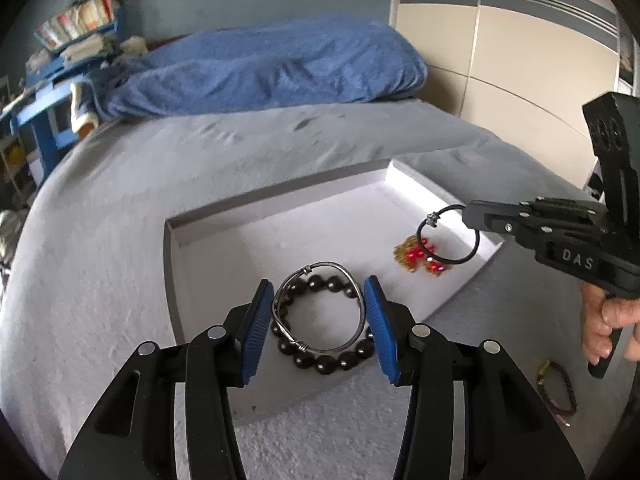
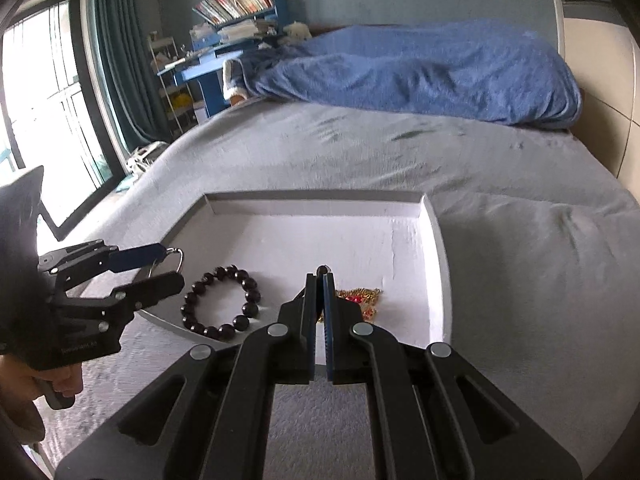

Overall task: Organize jewelry
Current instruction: 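Carry the silver bangle and black hair tie in both tools into the box, then open both tools to drop the bangle and hair tie in the box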

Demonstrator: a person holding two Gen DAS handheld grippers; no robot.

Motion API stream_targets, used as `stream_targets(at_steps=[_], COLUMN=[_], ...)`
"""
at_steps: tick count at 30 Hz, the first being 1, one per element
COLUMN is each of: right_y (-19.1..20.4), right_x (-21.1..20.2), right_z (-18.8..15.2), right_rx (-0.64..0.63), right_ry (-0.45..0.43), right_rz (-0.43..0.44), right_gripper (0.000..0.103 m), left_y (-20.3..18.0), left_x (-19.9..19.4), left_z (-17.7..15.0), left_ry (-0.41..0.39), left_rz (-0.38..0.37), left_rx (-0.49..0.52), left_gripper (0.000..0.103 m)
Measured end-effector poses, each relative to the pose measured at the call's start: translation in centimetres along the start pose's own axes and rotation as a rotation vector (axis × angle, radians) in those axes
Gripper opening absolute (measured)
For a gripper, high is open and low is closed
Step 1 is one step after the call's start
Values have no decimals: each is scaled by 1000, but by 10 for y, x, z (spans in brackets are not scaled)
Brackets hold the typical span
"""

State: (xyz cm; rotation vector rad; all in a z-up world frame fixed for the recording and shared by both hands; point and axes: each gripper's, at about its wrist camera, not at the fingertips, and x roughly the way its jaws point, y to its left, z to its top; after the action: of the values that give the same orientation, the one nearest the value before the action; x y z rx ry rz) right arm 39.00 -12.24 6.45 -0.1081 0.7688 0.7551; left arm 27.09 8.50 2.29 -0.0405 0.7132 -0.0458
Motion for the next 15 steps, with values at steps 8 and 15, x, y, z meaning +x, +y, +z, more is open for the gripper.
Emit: stream_targets(at_steps=[8, 15], right_y=[5, 1], right_x=[21, 24], right_z=[-8, -15], right_rx=[-35, -42], right_ry=[60, 79], right_rz=[-36, -60], right_gripper=[3, 3], left_y=[-1, -6], left_x=[22, 23], left_z=[-9, -9], left_ry=[57, 48], left_rz=[8, 28], left_rx=[1, 18], left_gripper=[48, 62])
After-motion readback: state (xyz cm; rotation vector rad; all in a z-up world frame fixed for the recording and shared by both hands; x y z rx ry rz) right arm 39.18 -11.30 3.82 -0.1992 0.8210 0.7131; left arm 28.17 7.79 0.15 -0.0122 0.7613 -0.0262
